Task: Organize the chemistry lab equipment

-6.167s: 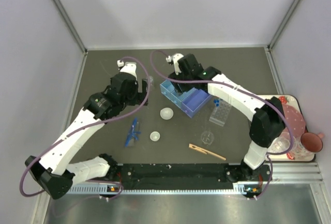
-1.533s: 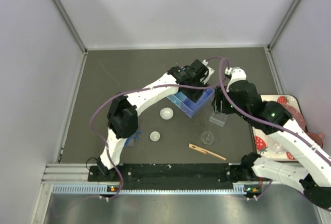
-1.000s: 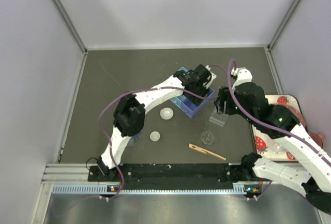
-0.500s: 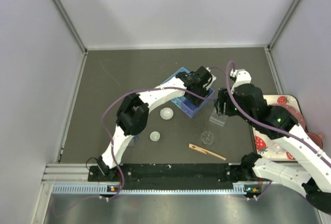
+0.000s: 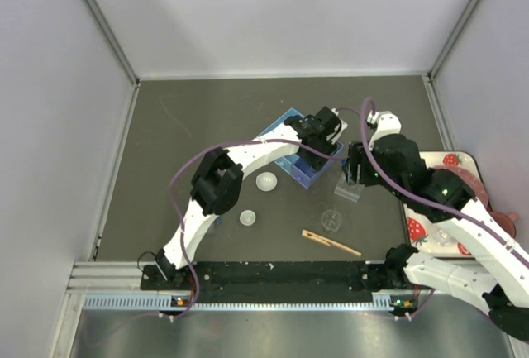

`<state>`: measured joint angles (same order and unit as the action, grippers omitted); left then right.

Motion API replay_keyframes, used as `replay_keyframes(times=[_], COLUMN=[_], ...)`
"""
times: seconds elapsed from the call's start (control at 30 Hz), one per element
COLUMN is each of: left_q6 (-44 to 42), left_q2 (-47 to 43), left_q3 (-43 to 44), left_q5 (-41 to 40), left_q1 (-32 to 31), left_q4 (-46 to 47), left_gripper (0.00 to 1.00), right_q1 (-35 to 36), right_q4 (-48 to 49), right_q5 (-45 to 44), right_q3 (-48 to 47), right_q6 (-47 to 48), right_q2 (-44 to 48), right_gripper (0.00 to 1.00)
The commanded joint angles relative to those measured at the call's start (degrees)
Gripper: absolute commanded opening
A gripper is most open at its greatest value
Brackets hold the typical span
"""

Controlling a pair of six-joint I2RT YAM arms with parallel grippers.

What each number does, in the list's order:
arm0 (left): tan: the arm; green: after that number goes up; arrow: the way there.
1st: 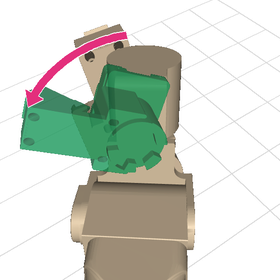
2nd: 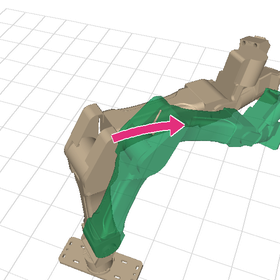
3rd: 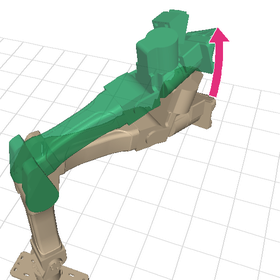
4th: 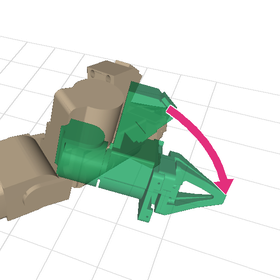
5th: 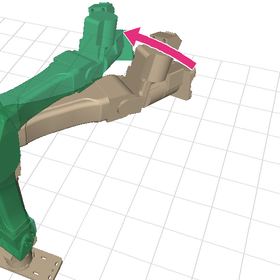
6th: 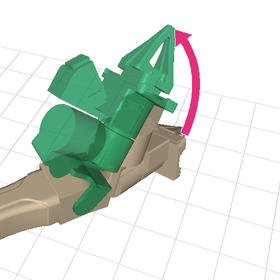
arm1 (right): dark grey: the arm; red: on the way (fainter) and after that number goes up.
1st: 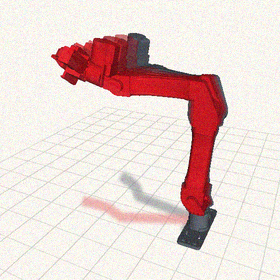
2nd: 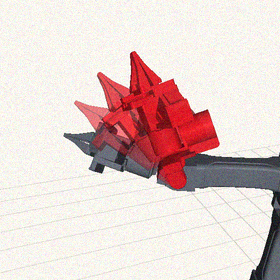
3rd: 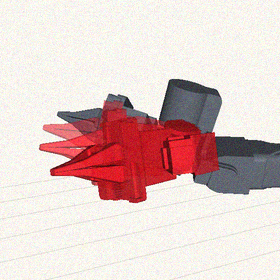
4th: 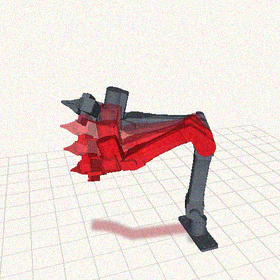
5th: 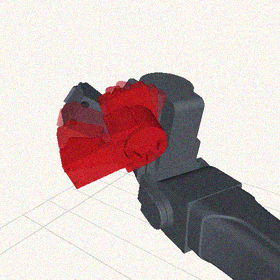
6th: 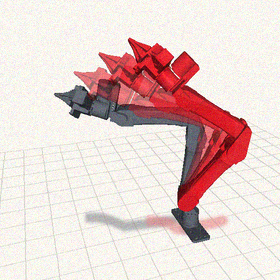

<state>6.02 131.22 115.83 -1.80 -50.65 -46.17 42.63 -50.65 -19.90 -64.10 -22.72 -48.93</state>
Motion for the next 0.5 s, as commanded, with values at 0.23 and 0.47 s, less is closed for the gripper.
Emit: replay_keyframes(times=[0.23,0.47], left_q6=[1.36,0.92], left_q2=[1.76,-1.40], left_q3=[-1.22,-0.26], left_q5=[1.36,0.66], left_q1=[-0.32,-0.32], left_q4=[1.08,0.21], left_gripper=[0.18,0.00], right_q1=[0.79,0.79], right_q4=[2.23,2.66], right_q5=[-0.84,-0.67], right_q3=[0.99,0.73], right_q6=[-0.39,-0.04], right_q2=[-0.29,-0.91], right_gripper=[0.63,0.63])
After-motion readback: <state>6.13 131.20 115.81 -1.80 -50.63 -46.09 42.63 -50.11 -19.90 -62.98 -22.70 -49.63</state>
